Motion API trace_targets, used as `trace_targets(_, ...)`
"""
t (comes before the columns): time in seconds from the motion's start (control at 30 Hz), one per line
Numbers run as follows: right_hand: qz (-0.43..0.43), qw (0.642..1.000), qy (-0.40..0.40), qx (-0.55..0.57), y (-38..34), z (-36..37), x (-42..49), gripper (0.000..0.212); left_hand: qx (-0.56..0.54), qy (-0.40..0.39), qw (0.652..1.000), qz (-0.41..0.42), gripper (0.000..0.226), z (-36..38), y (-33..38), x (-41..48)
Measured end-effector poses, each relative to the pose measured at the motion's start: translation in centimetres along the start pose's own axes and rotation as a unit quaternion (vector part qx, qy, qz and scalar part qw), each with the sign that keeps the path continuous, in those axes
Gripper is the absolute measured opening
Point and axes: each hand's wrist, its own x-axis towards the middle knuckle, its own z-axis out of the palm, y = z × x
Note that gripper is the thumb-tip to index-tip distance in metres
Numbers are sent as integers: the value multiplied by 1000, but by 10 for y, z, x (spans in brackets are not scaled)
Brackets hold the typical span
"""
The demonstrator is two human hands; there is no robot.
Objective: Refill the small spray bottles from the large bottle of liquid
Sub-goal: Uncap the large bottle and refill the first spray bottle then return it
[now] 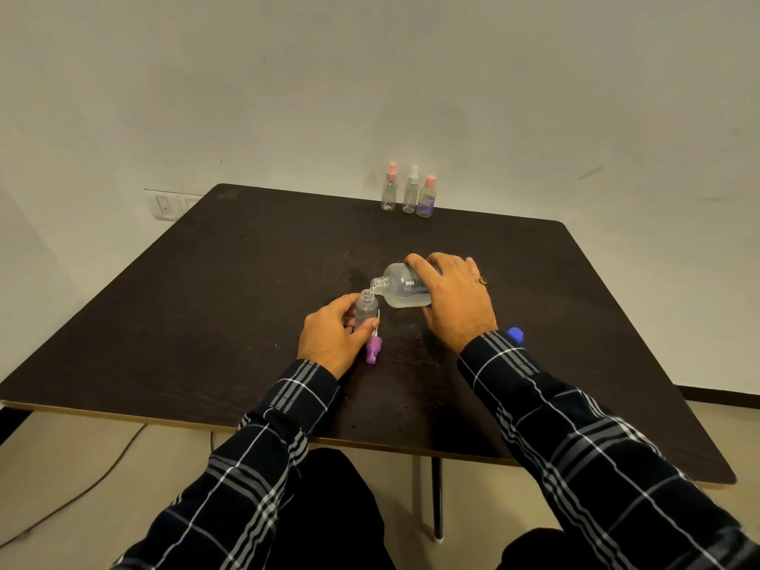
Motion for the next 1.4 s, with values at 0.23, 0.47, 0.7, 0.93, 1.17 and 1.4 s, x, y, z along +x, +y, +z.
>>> trace_targets(0.23, -2, 1000, -1, -6, 0, 0, 0, 71, 4, -2, 1000, -2, 47, -1, 1, 0)
trace_targets(0.47, 1, 1000, -8, -8, 0, 1, 1, 74, 3, -2, 1000, -4, 49, -1, 2, 0)
trace_targets(0.7, 22, 994, -1, 103, -1, 6, -9, 71, -14, -1, 1000, -4, 44, -1, 0, 0)
trace_targets(0.93, 122, 939, 10, 320, -1, 13, -21, 78, -17, 5, 1000, -7, 44, 1, -3, 1)
trace_targets(1.17, 177, 872, 41, 454, -2, 12, -27, 78, -13, -2, 1000, -14, 46, 1, -3, 1)
trace_targets(1.4, 224, 849, 28, 478, 7, 20, -32, 90, -2, -2, 1000, -8, 47, 1, -4, 2)
